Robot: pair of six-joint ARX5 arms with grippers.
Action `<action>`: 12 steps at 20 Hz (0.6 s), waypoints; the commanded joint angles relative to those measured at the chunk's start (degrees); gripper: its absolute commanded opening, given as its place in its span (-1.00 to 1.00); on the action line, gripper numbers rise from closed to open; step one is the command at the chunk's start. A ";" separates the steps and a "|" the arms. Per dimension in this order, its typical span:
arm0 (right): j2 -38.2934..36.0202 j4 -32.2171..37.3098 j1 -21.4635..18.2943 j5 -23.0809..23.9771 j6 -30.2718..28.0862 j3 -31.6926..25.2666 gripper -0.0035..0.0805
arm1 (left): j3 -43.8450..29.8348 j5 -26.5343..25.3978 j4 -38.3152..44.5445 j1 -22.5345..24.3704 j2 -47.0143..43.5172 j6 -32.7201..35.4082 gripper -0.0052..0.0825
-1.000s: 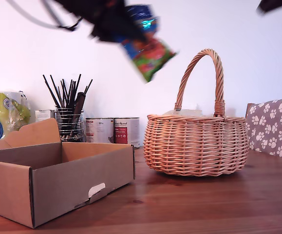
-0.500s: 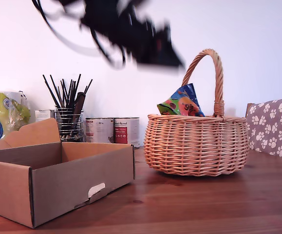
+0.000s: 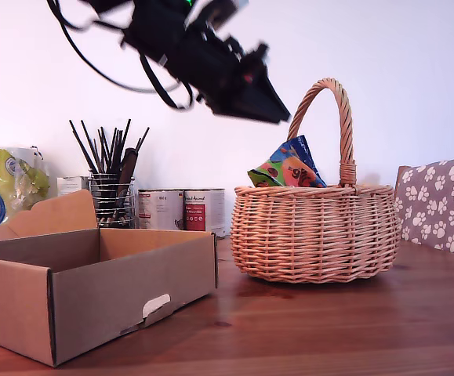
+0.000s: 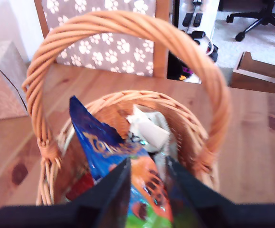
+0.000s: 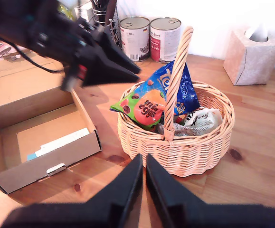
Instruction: Move the bags of Easter eggs from the cardboard box on the left into the woven basket on the right side.
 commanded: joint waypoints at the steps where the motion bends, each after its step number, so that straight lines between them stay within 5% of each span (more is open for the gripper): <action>1: 0.87 0.59 -0.15 0.07 -0.20 -1.16 -0.94 | -0.28 -1.73 -3.48 0.46 -5.38 -0.33 -0.93; 6: 2.40 7.69 -0.17 2.25 -0.42 -2.10 -0.94 | -2.86 -4.00 -8.81 5.79 -13.11 -0.81 -0.93; 12: 3.08 15.98 -3.69 4.28 -0.48 -5.81 -0.94 | -19.96 -7.06 1.16 13.51 -26.23 -4.90 -0.93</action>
